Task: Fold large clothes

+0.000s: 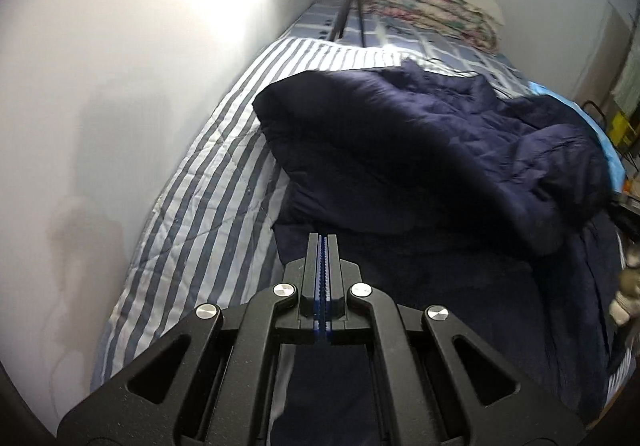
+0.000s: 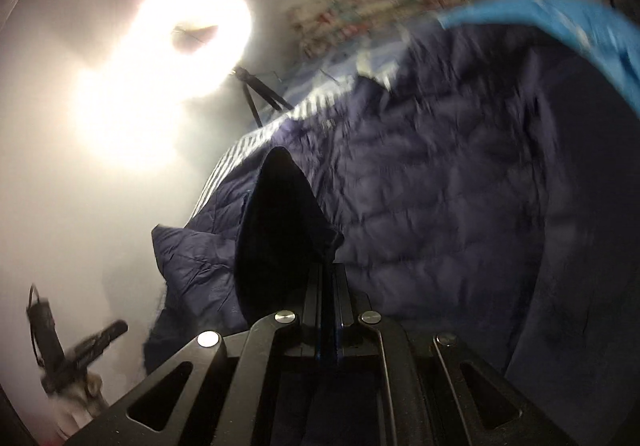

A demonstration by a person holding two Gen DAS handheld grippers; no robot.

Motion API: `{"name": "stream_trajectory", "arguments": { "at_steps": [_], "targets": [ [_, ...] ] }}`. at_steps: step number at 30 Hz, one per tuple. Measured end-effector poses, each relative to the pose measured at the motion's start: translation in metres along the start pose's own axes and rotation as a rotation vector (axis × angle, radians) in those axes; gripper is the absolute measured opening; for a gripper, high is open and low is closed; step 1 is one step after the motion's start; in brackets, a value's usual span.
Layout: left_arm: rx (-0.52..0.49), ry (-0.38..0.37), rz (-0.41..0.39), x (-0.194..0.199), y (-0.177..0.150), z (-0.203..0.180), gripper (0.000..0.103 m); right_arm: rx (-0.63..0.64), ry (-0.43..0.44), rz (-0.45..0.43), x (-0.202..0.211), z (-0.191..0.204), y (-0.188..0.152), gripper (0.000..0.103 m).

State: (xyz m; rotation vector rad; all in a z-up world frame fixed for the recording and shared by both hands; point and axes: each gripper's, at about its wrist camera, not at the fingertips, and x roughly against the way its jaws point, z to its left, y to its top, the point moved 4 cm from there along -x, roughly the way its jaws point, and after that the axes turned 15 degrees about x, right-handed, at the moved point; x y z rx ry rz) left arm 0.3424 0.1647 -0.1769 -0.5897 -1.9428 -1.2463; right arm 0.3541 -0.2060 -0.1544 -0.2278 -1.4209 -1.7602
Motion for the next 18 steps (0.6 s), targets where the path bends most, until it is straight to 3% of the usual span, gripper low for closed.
{"name": "stream_trajectory", "arguments": {
  "at_steps": [4,8,11,12,13,18],
  "targets": [
    [-0.017,0.006,-0.003,-0.022,0.005,-0.007,0.0,-0.007,-0.039,-0.054,-0.011,-0.02,0.008,0.002],
    [-0.056,0.045,0.043,-0.049,-0.002,-0.009,0.0,-0.032,-0.18,0.06,-0.04,-0.054,-0.011,0.002],
    [-0.1,0.07,0.05,-0.057,-0.008,-0.009,0.0,-0.072,-0.194,0.136,-0.048,-0.07,-0.024,0.011],
    [-0.104,0.07,0.048,-0.058,-0.009,-0.009,0.0,-0.08,-0.193,0.141,-0.046,-0.074,-0.026,0.028],
    [-0.099,0.07,0.046,-0.056,-0.008,-0.007,0.0,-0.085,-0.199,0.13,-0.043,-0.079,-0.026,0.035],
    [-0.064,0.051,0.01,-0.042,0.003,-0.005,0.0,-0.141,-0.113,0.044,-0.022,-0.089,-0.022,0.041]
  ]
}}
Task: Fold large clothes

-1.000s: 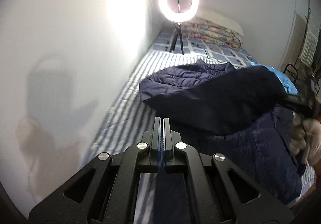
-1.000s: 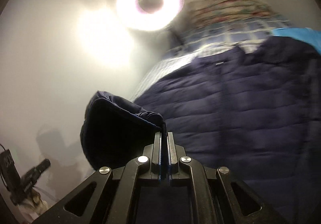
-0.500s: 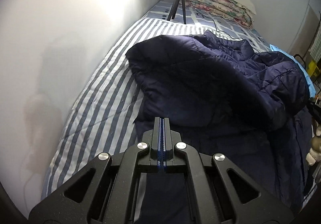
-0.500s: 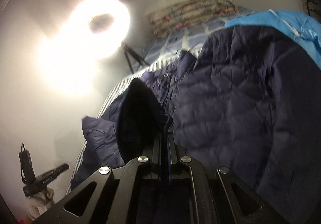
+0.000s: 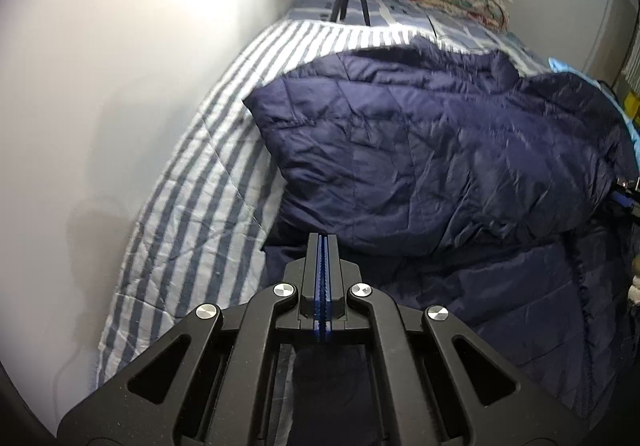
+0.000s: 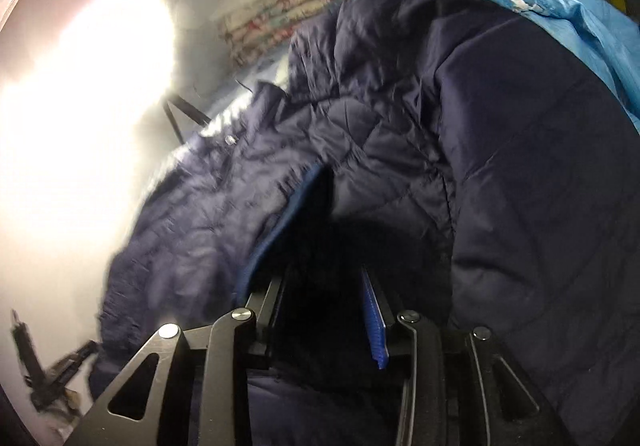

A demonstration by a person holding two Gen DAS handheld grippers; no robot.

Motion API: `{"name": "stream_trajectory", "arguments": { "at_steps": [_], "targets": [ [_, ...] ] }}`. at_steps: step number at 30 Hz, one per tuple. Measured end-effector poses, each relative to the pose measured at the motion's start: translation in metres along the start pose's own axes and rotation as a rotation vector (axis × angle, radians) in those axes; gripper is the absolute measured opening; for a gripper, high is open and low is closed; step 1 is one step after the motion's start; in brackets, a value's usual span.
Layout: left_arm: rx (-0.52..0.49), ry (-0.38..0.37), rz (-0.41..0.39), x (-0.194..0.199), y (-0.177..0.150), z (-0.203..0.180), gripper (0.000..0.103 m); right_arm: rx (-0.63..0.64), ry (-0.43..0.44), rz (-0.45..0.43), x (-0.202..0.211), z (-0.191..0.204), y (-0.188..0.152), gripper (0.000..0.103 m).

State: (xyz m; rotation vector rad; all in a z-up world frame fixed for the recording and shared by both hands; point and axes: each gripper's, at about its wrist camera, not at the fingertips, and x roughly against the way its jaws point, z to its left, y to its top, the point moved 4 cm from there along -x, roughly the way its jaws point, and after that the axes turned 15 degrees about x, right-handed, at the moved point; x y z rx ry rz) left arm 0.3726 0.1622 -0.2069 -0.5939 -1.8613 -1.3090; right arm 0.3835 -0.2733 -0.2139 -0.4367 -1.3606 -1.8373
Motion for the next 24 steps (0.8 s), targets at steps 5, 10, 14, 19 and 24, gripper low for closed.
{"name": "stream_trajectory", "arguments": {
  "at_steps": [5,10,14,19,24],
  "targets": [
    [-0.01,-0.006,-0.06,0.023,0.008,-0.002,0.0,-0.019,-0.062,-0.041,0.008,0.0,0.001,0.05],
    [0.0,-0.023,-0.11,0.049,0.021,0.0,0.0,0.134,-0.157,-0.051,0.014,0.023,0.006,0.051],
    [0.022,-0.03,-0.159,0.074,0.034,0.007,0.0,0.191,-0.139,0.034,-0.007,0.034,-0.003,0.051],
    [0.024,-0.03,-0.207,0.099,0.038,0.013,0.0,0.254,-0.208,0.161,-0.033,0.029,-0.017,0.043],
    [0.018,-0.069,-0.216,0.121,0.03,0.009,0.0,0.265,-0.216,0.15,-0.027,0.034,-0.017,0.042]
  ]
}}
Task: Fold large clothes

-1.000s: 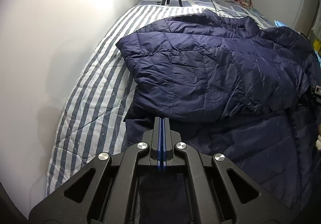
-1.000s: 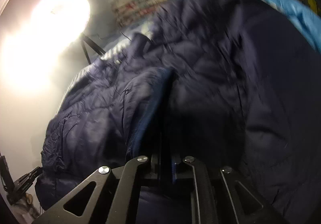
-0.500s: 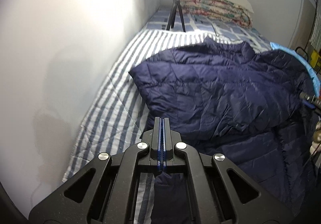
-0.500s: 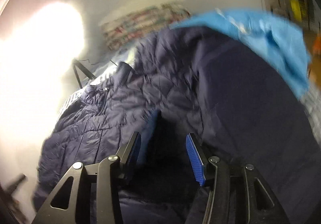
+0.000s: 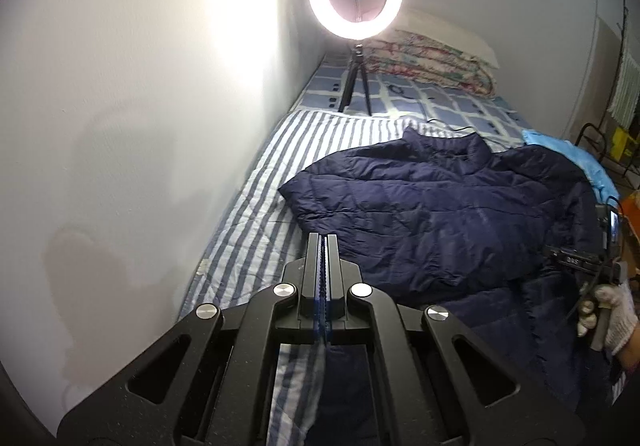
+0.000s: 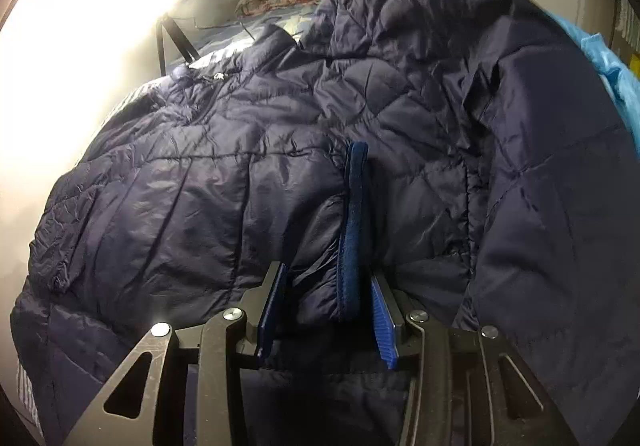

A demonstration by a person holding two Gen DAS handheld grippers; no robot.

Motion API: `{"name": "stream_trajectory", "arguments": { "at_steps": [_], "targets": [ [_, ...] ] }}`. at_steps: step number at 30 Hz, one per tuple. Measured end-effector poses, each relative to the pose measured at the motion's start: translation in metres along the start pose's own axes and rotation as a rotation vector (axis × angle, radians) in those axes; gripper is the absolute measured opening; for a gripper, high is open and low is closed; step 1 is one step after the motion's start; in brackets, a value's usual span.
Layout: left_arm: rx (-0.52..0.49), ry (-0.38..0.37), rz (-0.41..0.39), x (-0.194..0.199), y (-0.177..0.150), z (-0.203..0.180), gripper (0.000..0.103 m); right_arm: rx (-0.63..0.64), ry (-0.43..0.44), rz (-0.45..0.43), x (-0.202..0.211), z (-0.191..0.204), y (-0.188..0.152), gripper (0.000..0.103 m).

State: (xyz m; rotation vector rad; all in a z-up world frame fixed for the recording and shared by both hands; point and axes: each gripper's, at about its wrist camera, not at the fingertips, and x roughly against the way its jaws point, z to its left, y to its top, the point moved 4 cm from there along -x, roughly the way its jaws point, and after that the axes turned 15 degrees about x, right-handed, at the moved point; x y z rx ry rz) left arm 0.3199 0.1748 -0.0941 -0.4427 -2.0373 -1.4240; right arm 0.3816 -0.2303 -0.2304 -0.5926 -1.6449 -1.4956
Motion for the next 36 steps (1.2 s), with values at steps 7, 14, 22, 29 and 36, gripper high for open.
{"name": "stream_trajectory", "arguments": {
  "at_steps": [7,14,22,29,36],
  "targets": [
    [0.002,-0.035,-0.007,0.041,-0.018,-0.01,0.0,0.067,0.005,-0.159,0.07,0.015,0.01,0.058],
    [0.023,-0.118,0.002,0.076,-0.038,-0.023,0.029,0.094,-0.035,-0.255,0.16,-0.001,-0.025,0.068],
    [-0.007,-0.251,0.061,0.087,-0.072,-0.076,0.036,0.046,-0.143,-0.26,0.231,-0.045,-0.091,0.079],
    [-0.064,-0.316,0.156,0.075,-0.104,-0.131,0.036,-0.091,-0.167,-0.206,0.25,-0.101,-0.157,0.079],
    [-0.11,-0.303,0.167,0.065,-0.113,-0.154,0.036,-0.339,-0.13,-0.122,0.232,-0.167,-0.223,0.079]
  ]
}}
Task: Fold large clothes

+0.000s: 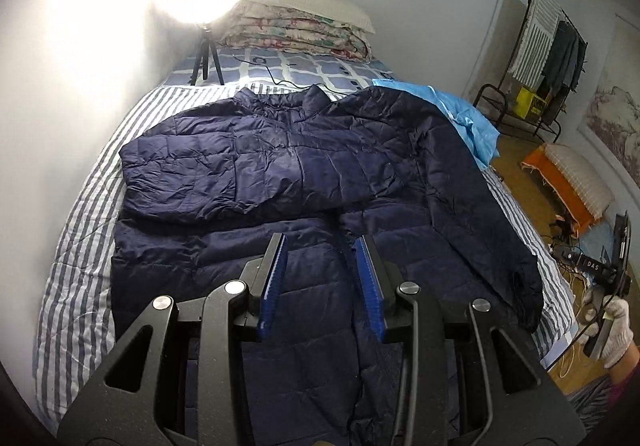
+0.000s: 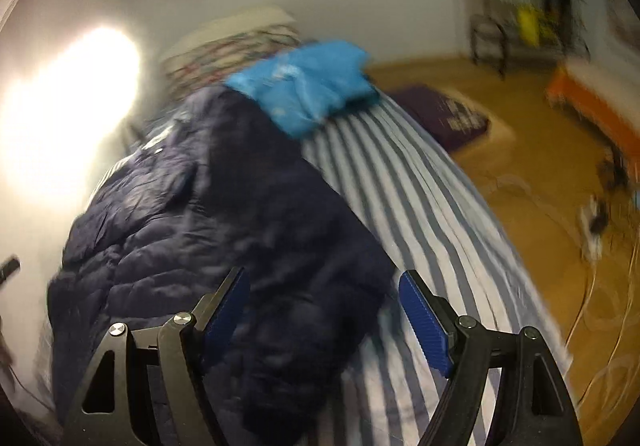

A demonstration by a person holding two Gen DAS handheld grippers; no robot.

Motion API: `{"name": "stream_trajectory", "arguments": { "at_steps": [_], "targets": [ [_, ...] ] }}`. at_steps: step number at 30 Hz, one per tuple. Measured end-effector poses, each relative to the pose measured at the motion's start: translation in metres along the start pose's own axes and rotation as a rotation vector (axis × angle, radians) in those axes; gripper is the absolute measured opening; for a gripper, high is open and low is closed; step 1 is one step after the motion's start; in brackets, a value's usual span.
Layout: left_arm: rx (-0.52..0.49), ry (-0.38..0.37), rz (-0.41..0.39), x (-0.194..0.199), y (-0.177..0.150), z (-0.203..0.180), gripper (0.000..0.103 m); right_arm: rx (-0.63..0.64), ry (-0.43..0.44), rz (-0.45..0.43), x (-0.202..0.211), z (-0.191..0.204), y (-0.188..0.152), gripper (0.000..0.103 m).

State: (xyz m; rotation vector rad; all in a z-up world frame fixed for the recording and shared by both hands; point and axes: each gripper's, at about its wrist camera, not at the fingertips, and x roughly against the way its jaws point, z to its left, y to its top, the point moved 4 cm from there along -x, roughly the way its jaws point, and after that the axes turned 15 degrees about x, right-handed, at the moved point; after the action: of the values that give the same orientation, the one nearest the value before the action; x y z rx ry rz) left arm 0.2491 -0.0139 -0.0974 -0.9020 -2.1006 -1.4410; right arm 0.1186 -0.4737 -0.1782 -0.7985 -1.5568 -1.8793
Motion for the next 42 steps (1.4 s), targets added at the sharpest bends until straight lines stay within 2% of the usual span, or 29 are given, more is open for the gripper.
{"name": "stream_trajectory", "arguments": {
  "at_steps": [4,7,10,13,15,18,20,22,25,32,36,39,42],
  "targets": [
    [0.003,0.017,0.012,-0.01,0.0,0.005,0.036,-0.167,0.052,0.059,-0.02,-0.025,-0.021,0.078],
    [0.008,0.024,0.018,-0.014,0.001,0.005,0.036,-0.196,0.05,0.065,-0.023,-0.019,-0.029,0.078],
    [-0.003,0.027,0.019,-0.016,0.001,0.005,0.036,-0.078,0.026,0.03,-0.013,0.01,-0.027,0.078],
    [-0.024,0.035,0.02,-0.018,0.001,0.002,0.036,0.074,0.045,0.016,-0.008,0.048,-0.028,0.078],
    [-0.031,0.04,0.022,-0.02,0.001,0.002,0.036,0.157,0.033,0.058,-0.017,0.066,-0.032,0.078],
    [-0.024,0.038,0.018,-0.019,0.001,0.002,0.036,0.22,-0.041,0.137,-0.036,0.075,-0.039,0.077],
    [-0.019,0.042,0.012,-0.017,0.003,0.006,0.036,0.208,-0.034,0.16,-0.041,0.072,-0.041,0.061],
    [-0.012,0.049,0.002,-0.014,0.005,0.012,0.036,0.171,0.02,0.172,-0.045,0.069,-0.041,0.021],
    [0.006,0.053,-0.003,-0.013,0.009,0.021,0.036,0.083,0.071,0.152,-0.042,0.06,-0.038,0.008],
    [0.014,0.058,0.001,-0.009,0.009,0.032,0.036,-0.051,0.182,0.01,-0.017,0.054,-0.012,0.005],
    [0.038,0.03,0.044,-0.016,0.006,0.034,0.036,-0.104,0.23,-0.046,-0.009,0.057,0.006,0.005],
    [0.059,0.027,0.065,-0.019,0.004,0.036,0.036,-0.115,0.266,-0.082,-0.006,0.066,0.025,0.005],
    [0.084,0.025,0.043,-0.015,0.011,0.039,0.036,-0.097,0.295,-0.114,-0.007,0.085,0.049,0.005]
  ]
}}
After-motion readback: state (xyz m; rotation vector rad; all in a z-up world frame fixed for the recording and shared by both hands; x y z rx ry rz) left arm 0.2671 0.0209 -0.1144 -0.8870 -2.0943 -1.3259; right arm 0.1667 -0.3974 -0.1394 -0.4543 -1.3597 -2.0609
